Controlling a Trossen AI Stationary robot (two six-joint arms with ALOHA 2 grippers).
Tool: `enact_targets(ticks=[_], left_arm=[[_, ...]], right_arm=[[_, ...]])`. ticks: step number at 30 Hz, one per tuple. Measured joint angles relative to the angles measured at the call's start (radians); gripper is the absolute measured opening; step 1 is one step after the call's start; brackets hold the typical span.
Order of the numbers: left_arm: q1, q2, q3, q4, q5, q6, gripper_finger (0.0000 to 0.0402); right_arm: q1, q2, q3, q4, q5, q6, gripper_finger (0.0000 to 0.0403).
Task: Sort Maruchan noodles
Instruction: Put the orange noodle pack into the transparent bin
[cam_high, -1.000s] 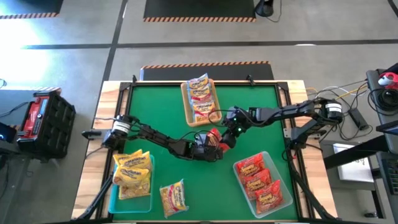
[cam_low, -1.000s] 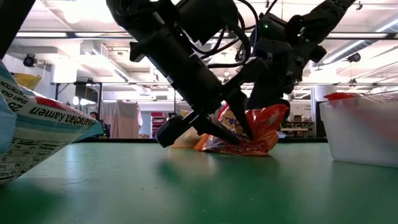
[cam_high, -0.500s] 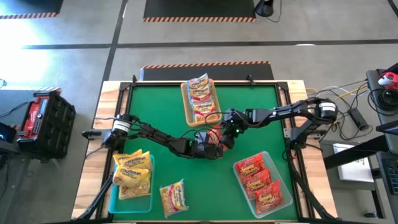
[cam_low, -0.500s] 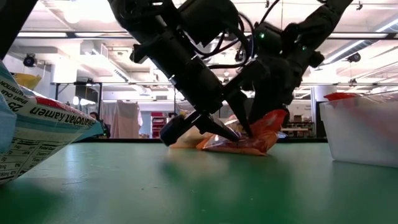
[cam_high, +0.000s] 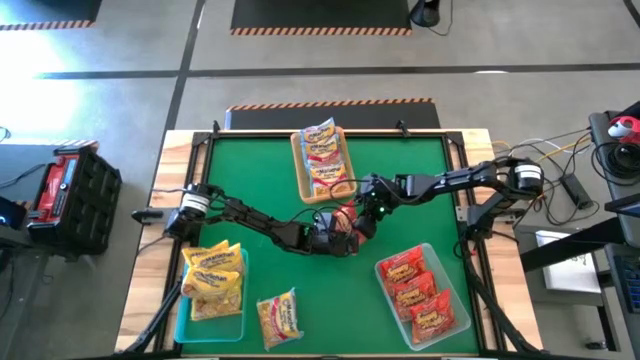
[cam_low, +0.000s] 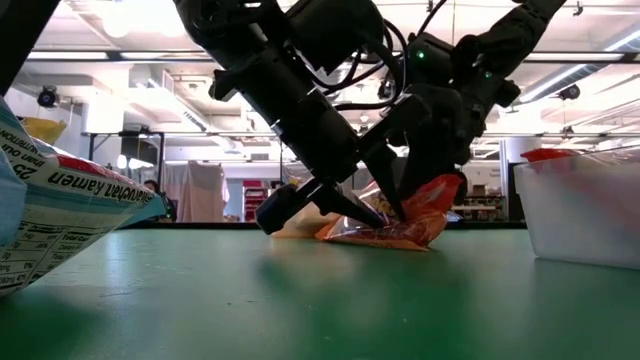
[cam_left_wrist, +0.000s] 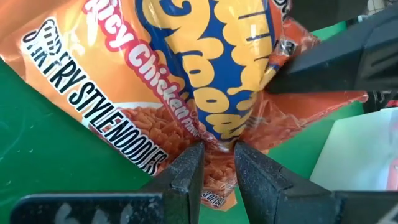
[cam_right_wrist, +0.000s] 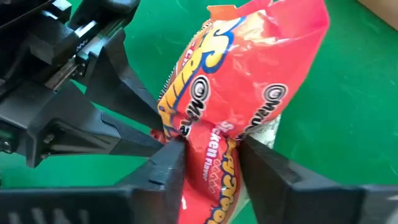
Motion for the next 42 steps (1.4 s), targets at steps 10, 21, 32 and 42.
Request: enact_targets(ticks=[10, 21, 32, 42], left_arm=[[-0.001, -0.03, -0.002, 0.013, 0.01, 0.035, 0.0074], [-0.087, -0.149, -0.001, -0.043, -0.055, 0.051, 0.0074], [-0.18, -0.16, 0.0, -0.171, -0.176, -0.131, 0.0074], [-0.23, -0.16, 0.0, -0.197, -0.241, -0.165, 0.0074]], right_arm=[[0.0, -0.002, 0.0, 0.001, -0.011, -0.006, 0.0038], [0.0, -0.071, 0.001, -0.097, -0.08, -0.113, 0.0026], [0.002, -0.252, 0.003, -0.186, -0.202, -0.2, 0.0025], [0.046, -0.436, 0.003, -0.308, -0.375, -0.129, 0.0022]])
